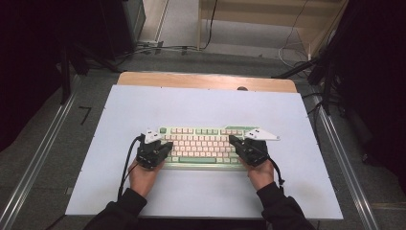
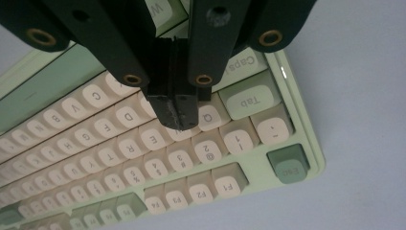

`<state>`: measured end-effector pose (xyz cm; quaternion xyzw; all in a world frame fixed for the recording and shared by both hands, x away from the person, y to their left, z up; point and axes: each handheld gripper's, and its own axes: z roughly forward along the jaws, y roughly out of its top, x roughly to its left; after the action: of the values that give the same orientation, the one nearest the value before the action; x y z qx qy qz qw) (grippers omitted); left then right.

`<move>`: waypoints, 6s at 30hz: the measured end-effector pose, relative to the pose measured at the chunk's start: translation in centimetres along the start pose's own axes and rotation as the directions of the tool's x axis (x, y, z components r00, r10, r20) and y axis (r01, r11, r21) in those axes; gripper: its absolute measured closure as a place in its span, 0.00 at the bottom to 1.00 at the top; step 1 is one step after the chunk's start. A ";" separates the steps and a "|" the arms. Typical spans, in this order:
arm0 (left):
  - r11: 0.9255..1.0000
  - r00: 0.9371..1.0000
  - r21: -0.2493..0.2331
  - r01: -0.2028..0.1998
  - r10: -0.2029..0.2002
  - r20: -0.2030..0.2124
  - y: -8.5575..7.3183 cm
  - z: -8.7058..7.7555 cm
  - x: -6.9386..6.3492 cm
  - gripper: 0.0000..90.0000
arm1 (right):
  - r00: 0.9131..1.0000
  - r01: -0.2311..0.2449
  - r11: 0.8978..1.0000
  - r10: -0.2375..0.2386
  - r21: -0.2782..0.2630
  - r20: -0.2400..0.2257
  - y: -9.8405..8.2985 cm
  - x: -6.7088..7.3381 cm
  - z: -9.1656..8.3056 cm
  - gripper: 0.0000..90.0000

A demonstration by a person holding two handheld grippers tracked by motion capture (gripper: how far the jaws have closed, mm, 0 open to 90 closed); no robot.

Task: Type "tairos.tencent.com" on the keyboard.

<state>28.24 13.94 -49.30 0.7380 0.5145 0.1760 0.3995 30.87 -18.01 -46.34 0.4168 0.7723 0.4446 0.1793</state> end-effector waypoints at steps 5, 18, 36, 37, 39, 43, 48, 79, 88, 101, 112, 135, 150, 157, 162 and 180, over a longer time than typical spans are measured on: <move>1.000 1.000 -0.019 0.003 -0.003 0.008 0.1 -0.3 -0.1 1.00 | 1.000 0.002 1.000 -0.002 -0.002 0.000 0.0 0.0 0.0 0.97; 0.997 0.999 -0.075 0.021 -0.019 0.035 0.6 -1.3 -0.2 1.00 | 1.000 0.004 1.000 -0.004 -0.005 -0.002 0.0 0.0 -0.1 0.97; 0.996 0.999 -0.086 0.018 -0.013 0.050 0.7 -1.2 -0.6 1.00 | 1.000 0.008 1.000 -0.008 -0.001 -0.012 0.1 0.4 0.1 0.97; 0.996 0.998 -0.087 0.021 -0.016 0.053 0.7 -1.2 -0.6 1.00 | 1.000 0.010 1.000 -0.010 -0.001 -0.012 0.1 0.5 0.1 0.97; 0.996 0.998 -0.087 0.021 -0.016 0.054 0.7 -1.2 -0.6 1.00 | 1.000 0.015 1.000 -0.015 -0.001 -0.014 0.1 0.5 0.2 0.97; 0.996 0.998 -0.085 0.020 -0.015 0.054 0.7 -1.1 -0.6 1.00 | 1.000 0.018 1.000 -0.018 0.001 -0.022 0.3 0.9 0.6 0.97; 0.996 0.999 -0.083 0.020 -0.016 0.051 0.7 -1.1 -0.5 1.00 | 0.999 0.029 0.999 -0.029 0.014 -0.031 0.4 1.5 1.4 0.97; 0.997 0.999 -0.079 0.023 -0.020 0.048 0.7 -0.9 -0.3 1.00 | 0.997 0.065 0.991 -0.059 0.118 -0.050 0.5 3.9 5.6 0.97; 0.997 0.998 -0.079 0.026 -0.022 0.052 0.7 -0.9 -0.3 1.00 | 0.998 0.060 0.988 -0.054 0.142 -0.043 0.6 3.9 6.0 0.97; 0.996 0.998 -0.080 0.028 -0.023 0.059 0.7 -0.6 -0.5 1.00 | 0.998 0.045 0.992 -0.039 0.122 -0.049 1.3 3.9 5.3 0.97; 0.995 0.997 -0.093 0.030 -0.023 0.077 1.5 0.0 -1.0 1.00 | 0.998 0.038 0.993 -0.032 0.108 -0.051 1.4 3.8 4.7 0.97; 0.999 0.997 -0.051 -0.002 0.006 0.080 2.3 3.0 -2.4 1.00 | 0.999 0.022 0.995 -0.017 0.098 -0.049 1.6 3.4 4.2 0.97; 0.999 0.997 -0.029 -0.016 0.018 0.075 2.3 3.4 -2.6 1.00 | 0.998 0.024 0.995 -0.019 0.097 -0.052 1.6 3.5 4.2 0.97; 1.000 0.997 -0.005 -0.027 0.027 0.074 2.4 3.4 -2.8 1.00 | 0.998 0.026 0.995 -0.021 0.097 -0.053 1.6 3.5 4.2 0.97; 0.998 0.997 -0.054 -0.020 0.024 0.080 2.7 2.6 -3.0 1.00 | 0.998 0.025 0.996 -0.020 0.091 -0.055 1.6 3.6 4.1 0.97; 0.997 0.996 -0.077 -0.004 0.010 0.086 2.8 1.7 -2.6 1.00 | 0.998 0.028 0.996 -0.023 0.086 -0.058 1.7 3.6 4.0 0.97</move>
<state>30.05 10.53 -47.84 0.7308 0.4869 0.1649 0.4491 32.13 -12.54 -46.74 0.4016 0.8008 0.4201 0.1448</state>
